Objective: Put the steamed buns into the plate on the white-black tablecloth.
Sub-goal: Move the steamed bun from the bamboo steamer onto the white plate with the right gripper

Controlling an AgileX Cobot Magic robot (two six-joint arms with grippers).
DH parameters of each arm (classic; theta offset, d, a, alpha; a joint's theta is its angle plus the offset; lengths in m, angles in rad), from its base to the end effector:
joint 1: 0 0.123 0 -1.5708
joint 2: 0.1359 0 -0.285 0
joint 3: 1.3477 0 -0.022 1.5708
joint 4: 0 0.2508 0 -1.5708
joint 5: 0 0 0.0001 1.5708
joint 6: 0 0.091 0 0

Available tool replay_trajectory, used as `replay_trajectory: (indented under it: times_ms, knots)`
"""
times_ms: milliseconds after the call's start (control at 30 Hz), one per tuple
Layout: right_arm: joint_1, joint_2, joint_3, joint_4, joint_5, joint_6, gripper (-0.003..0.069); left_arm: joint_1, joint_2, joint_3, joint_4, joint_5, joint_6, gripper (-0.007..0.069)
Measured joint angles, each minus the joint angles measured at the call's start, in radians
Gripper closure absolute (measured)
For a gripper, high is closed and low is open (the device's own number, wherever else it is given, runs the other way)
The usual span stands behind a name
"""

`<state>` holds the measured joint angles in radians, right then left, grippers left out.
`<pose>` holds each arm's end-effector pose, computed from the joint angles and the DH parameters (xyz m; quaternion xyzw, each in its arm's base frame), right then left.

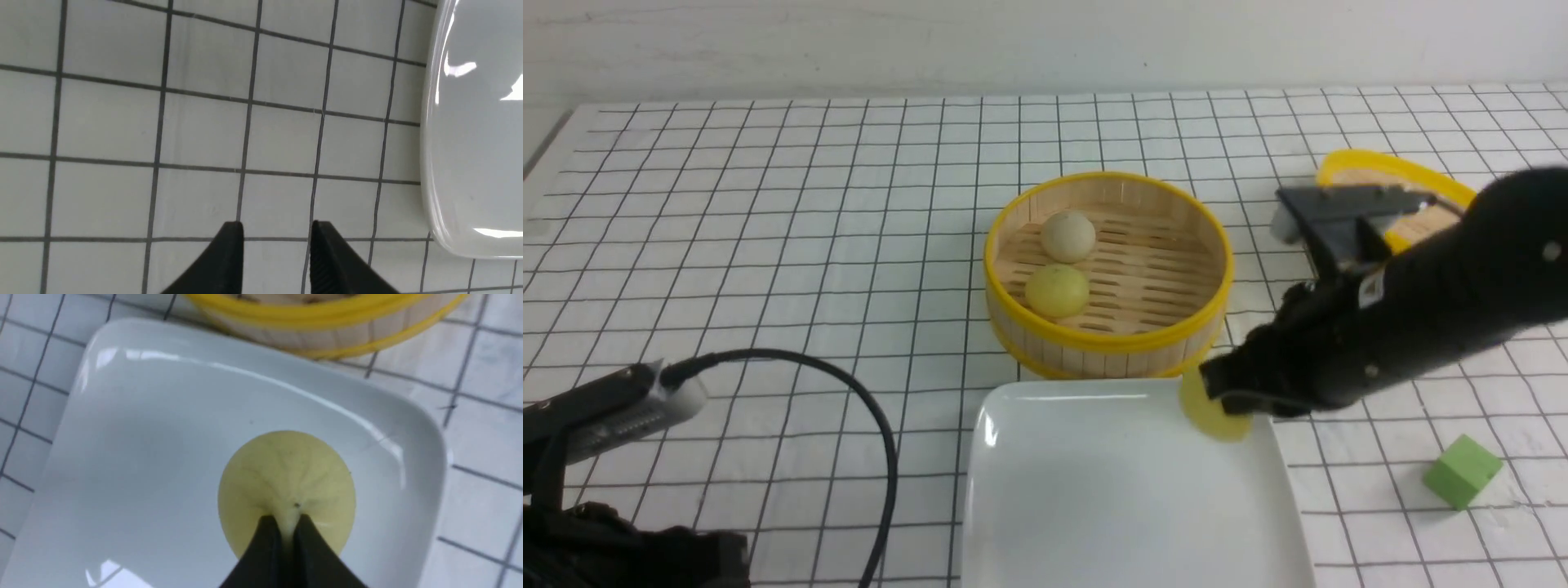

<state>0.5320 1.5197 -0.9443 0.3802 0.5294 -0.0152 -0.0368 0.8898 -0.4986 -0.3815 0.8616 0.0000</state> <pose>0.2544 0.1696 0.2342 -0.1293 0.9449 0.2003 0.2244 0.1343 -0.0307 0.2337 -0.0743 0.9633 -0.1694 0.1945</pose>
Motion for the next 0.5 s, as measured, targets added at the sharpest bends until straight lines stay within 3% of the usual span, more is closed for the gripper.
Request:
replay_trajectory:
  times_ms: [200,333,400,500]
  knots:
    - [0.043,0.086,0.039,0.014,-0.114,-0.024,0.0563,0.0,0.0,0.0,-0.004,-0.023,0.0,0.0363]
    - [0.043,0.113,0.04,0.015,-0.12,-0.024,0.0439,0.0,0.0,0.0,-0.005,-0.026,0.0,0.0363]
    - [0.043,0.107,0.033,0.015,-0.086,-0.024,0.033,0.0,0.0,0.0,-0.006,-0.028,0.0,0.0363]
    - [0.034,0.076,0.003,-0.002,-0.007,-0.024,0.0265,0.0,0.0,0.0,-0.006,-0.033,0.0,0.0363]
